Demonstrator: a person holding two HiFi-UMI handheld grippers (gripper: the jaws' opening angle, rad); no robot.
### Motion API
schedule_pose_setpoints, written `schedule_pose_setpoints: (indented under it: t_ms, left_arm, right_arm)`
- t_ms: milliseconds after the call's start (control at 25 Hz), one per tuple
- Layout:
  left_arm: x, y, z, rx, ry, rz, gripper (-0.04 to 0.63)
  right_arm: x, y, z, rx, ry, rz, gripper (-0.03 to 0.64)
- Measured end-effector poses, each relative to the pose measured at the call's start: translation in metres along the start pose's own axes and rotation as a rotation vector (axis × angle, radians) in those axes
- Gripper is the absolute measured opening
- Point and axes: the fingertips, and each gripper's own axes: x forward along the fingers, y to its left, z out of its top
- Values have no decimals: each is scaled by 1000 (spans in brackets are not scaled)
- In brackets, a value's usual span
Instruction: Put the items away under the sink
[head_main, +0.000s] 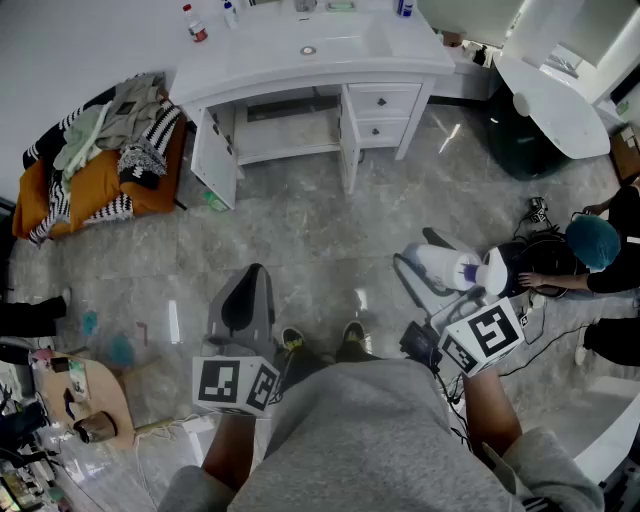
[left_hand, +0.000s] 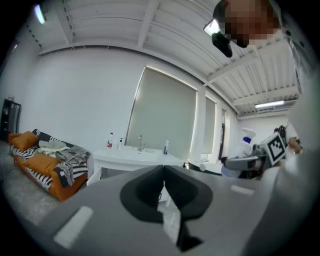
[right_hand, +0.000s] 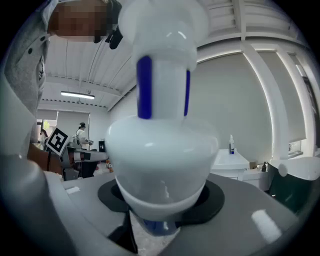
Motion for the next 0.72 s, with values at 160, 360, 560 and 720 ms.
schedule_pose_setpoints:
  t_ms: [160,360,560,720]
  left_arm:
    - [0,-4,2,3,0,15,11]
    - [2,-10,2,0,-10,17,11]
    - [6,-18,6,0,-20,1,11]
    - [5,-24,5,4,-15,-8,11]
  right_arm:
    - [-1,0,-1,3,5,6,242]
    - [-2,0,-1,29,-7,25,242]
    - [-5,0,11,37,-48,30,242]
    - [-8,-3,15,79,-72,40,242]
